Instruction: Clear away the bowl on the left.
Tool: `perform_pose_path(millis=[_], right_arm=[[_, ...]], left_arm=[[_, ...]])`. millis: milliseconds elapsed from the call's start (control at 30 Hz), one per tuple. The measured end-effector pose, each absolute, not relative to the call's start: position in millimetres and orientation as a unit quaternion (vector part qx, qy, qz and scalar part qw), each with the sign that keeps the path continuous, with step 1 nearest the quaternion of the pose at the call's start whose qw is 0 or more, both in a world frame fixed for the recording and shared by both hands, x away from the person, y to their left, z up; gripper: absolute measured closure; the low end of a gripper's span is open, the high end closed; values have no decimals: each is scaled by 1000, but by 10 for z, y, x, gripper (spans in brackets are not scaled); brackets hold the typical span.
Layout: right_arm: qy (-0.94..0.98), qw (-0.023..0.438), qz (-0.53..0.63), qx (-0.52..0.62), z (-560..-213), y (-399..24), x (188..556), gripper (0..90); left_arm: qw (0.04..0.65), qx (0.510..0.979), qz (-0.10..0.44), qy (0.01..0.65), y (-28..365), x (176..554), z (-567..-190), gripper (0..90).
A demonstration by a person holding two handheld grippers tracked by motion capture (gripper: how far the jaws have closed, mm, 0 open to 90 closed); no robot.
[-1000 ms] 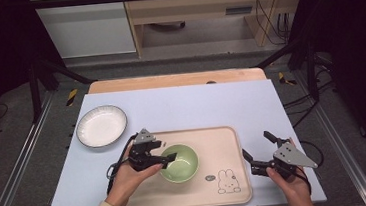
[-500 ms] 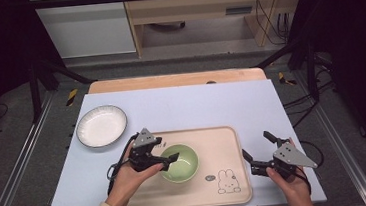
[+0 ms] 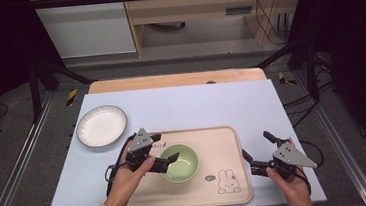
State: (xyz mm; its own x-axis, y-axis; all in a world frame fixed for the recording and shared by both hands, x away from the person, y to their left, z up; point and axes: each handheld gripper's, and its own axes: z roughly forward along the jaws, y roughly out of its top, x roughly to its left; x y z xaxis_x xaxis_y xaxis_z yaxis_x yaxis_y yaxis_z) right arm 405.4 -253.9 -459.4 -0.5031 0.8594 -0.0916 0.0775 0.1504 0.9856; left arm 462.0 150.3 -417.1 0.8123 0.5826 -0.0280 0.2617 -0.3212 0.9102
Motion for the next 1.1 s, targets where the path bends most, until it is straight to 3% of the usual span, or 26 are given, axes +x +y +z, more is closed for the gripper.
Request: perform_pose_path(millis=[600,1100], right_arm=[[671,355,550,350,-4600,-2523,4056,59],[670,355,550,350,-4604,-2514,4056,51]], left_arm=[[555,768,178,266,1777,4513,-4048,66],[577,728,210,304,2303,4464,-4040,65]])
